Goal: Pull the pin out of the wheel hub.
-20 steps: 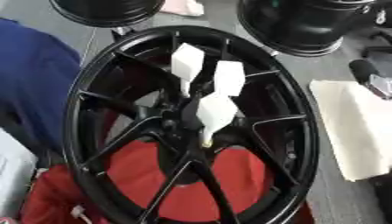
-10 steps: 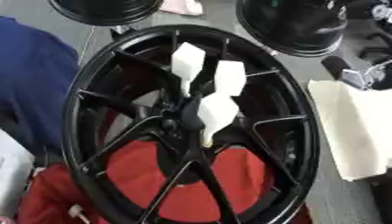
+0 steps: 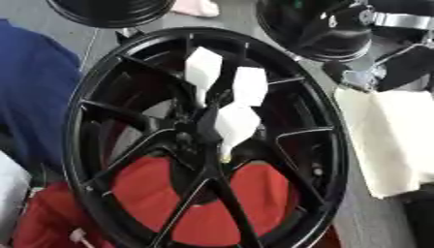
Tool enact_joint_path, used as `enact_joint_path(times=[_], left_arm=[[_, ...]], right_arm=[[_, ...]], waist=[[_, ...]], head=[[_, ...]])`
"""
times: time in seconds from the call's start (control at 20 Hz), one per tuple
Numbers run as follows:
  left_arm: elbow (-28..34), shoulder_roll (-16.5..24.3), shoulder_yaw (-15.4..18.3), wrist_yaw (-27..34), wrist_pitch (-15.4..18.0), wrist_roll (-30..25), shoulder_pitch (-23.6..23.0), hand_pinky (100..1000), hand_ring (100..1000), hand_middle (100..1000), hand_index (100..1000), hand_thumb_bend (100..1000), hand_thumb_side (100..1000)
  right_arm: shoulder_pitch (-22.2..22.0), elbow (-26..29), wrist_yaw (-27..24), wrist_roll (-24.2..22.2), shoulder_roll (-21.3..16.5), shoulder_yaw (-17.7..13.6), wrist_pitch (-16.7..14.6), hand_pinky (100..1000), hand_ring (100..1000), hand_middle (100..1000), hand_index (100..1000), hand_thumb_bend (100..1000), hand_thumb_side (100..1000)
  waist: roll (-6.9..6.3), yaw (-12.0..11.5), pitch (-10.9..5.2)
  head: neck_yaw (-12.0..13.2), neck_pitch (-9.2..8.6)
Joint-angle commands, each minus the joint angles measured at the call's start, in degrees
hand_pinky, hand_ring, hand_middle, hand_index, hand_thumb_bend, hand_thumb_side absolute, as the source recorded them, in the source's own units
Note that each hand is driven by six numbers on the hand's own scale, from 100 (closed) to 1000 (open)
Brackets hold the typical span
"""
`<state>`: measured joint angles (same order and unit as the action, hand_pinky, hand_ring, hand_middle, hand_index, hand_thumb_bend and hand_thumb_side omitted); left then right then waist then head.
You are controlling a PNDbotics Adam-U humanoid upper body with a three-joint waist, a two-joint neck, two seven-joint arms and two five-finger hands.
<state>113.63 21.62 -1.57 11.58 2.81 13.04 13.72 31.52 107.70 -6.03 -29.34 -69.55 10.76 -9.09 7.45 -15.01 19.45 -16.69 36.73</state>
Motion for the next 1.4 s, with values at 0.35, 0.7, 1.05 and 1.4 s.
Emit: enact_joint_path(times=[0.35,0.7,1.05,1.4], left_arm=[[1.0,0.5,-0.1,1.0,-0.3,0.0,0.7,650,746,594,681,118,674],[1.0,0.3,0.2,1.4,-0.4,0.2,0.6,651,745,593,681,121,673],[1.0,0.1,0.1,1.8,-0.5,0.1,0.6,651,745,593,680,124,674],[1.0,-0.1,0.0,1.9,-0.6,0.0,0.6,651,746,592,680,123,678]], right_arm=[[5.7,-0.5,-3.4,-4.9,2.3,2.6,3.6,890,852,814,874,100,505],[8.4,-0.5,-5.5,-9.1,4.1,4.3,4.5,907,868,817,896,100,413],[10.2,-1.3,-4.6,-11.4,5.7,5.0,4.7,930,885,824,917,100,376],[10.5,-2.5,-2.1,-10.1,7.1,4.8,4.0,950,906,837,930,100,338]], waist=[[-0.40,-0.6,-1.86],[-0.40,-1.2,-2.45],[-0.21,-1.5,-2.81],[0.18,-1.9,-2.57]], head=[[-4.4,2.90],[-4.7,3.88],[-3.8,4.09],[-4.1,4.52]])
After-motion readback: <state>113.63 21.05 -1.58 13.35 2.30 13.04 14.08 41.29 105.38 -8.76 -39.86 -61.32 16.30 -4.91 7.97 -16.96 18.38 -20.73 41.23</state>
